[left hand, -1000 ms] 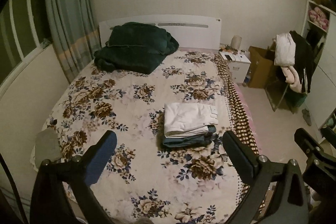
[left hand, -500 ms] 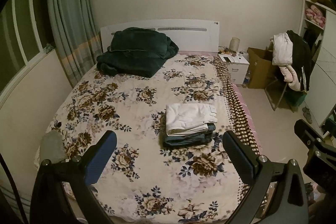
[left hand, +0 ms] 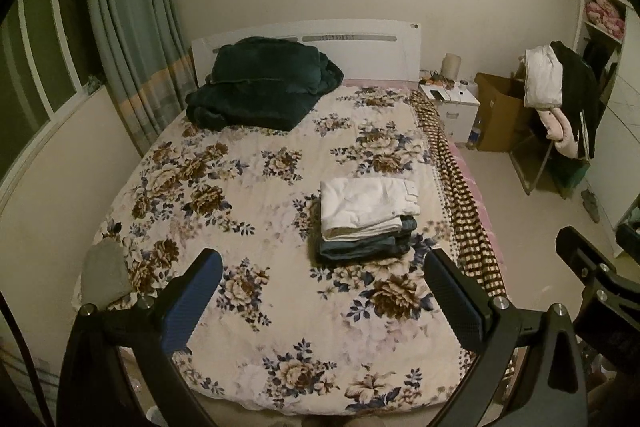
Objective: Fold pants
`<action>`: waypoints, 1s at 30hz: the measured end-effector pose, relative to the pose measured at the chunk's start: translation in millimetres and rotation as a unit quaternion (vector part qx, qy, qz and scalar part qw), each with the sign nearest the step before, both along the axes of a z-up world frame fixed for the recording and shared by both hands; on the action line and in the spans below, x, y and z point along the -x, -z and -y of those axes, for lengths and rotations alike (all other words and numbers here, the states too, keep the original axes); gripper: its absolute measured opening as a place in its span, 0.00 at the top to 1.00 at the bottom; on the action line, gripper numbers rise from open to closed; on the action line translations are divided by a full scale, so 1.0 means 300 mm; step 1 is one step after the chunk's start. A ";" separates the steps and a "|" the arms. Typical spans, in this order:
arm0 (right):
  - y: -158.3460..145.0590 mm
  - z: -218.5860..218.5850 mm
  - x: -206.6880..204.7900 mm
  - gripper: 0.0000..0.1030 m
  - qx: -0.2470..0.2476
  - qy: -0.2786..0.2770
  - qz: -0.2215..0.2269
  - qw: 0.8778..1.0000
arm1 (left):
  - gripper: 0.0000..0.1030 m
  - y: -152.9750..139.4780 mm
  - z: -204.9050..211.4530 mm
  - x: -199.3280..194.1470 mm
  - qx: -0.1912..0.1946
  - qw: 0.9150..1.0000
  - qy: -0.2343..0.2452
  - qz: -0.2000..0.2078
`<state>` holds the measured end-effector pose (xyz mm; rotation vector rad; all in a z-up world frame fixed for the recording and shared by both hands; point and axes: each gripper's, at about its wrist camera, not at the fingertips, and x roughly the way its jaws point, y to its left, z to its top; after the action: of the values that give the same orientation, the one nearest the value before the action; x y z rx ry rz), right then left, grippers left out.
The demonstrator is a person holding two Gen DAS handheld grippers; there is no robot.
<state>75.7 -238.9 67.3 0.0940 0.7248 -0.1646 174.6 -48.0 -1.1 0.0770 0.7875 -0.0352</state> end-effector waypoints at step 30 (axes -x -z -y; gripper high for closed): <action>0.074 -0.058 -0.048 0.00 0.013 0.001 -0.022 1.000 | 0.00 0.033 -0.027 -0.029 0.001 1.000 0.005 -0.013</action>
<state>90.0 -221.4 45.1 0.0669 0.7668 -0.1791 183.5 -39.8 -10.9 0.0779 0.8133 -0.0458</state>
